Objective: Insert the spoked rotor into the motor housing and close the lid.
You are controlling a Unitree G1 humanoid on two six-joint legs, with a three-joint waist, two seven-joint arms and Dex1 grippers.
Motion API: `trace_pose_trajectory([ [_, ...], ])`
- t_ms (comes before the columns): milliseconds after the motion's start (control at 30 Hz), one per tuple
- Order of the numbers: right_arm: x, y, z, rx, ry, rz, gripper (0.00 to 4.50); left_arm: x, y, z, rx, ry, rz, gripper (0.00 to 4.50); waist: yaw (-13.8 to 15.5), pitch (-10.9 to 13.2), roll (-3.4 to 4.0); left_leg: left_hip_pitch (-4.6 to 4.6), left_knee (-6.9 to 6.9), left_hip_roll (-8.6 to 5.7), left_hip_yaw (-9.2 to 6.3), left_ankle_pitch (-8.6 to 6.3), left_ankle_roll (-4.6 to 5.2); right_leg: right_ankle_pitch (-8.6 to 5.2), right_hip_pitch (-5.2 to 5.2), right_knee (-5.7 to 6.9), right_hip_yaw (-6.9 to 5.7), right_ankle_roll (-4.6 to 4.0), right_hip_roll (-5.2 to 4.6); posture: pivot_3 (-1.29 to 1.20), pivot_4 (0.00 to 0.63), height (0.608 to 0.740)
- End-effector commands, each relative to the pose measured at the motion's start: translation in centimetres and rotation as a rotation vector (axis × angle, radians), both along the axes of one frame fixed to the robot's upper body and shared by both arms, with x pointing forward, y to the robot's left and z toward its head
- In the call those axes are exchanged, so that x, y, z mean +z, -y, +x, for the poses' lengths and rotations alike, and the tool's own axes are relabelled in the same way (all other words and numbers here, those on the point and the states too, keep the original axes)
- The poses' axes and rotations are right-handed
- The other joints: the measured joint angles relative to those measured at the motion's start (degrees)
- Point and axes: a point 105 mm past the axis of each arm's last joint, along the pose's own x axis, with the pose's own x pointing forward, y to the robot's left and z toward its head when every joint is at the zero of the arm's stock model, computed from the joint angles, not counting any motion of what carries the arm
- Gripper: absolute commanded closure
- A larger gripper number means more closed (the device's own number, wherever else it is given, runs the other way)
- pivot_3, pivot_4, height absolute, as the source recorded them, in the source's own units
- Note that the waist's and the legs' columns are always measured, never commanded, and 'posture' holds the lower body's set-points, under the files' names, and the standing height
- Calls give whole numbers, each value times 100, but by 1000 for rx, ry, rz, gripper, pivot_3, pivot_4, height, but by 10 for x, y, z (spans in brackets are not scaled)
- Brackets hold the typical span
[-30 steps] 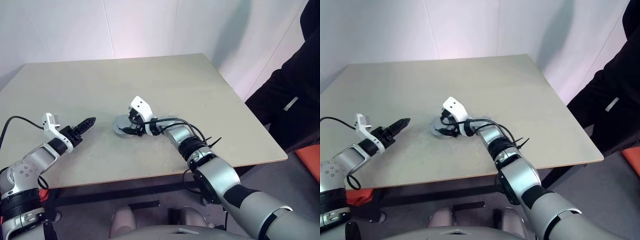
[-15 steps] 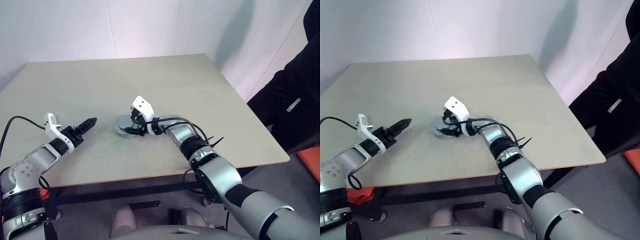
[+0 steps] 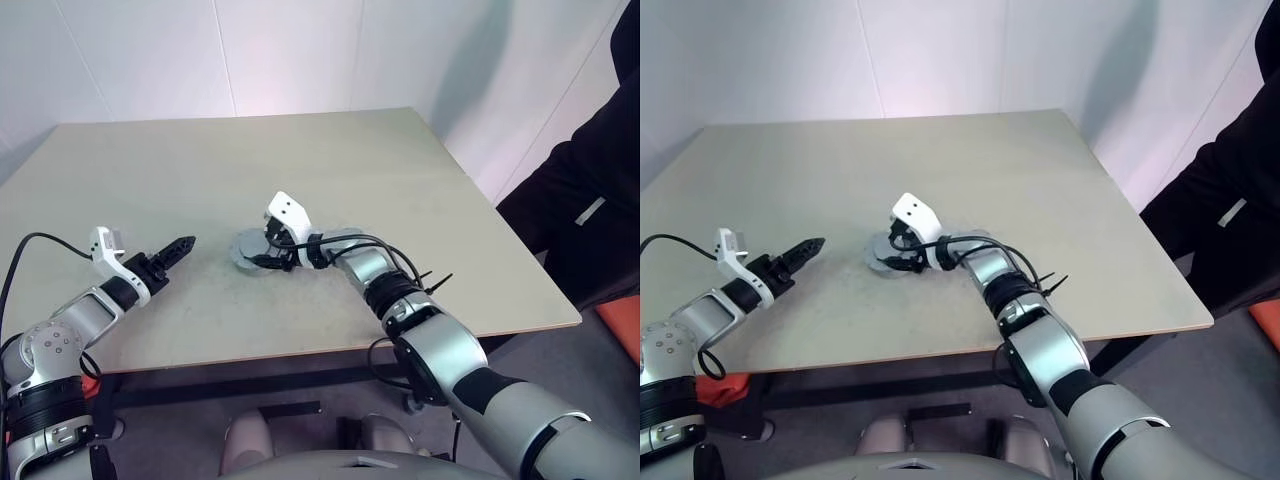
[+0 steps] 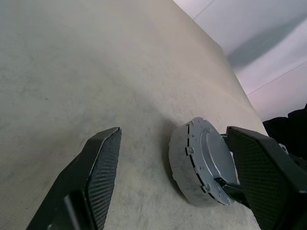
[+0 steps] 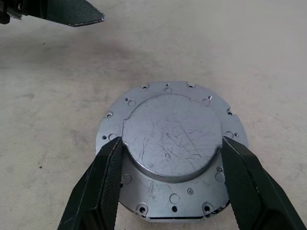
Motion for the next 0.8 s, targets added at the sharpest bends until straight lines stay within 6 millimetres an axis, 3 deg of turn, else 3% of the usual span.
trace_pose_trajectory([
  [33,-12,7,-1,-11,-6,-56,1465,11,1,3,-9,47,9,791,0,0,0,0,0,0,0,0,0,0,0,0,0,0,0,0,0,740],
  [500,-29,12,0,-66,-89,-112,1465,12,3,2,-9,47,7,791,-5,2,5,66,0,0,-1,-1,0,-25,63,-7,1,43,0,0,0,740],
  [800,-24,18,2,-28,-49,-128,1465,11,3,2,-10,47,4,791,16,2,4,62,-4,-4,-1,-6,8,-25,73,-26,4,43,0,0,0,740],
])
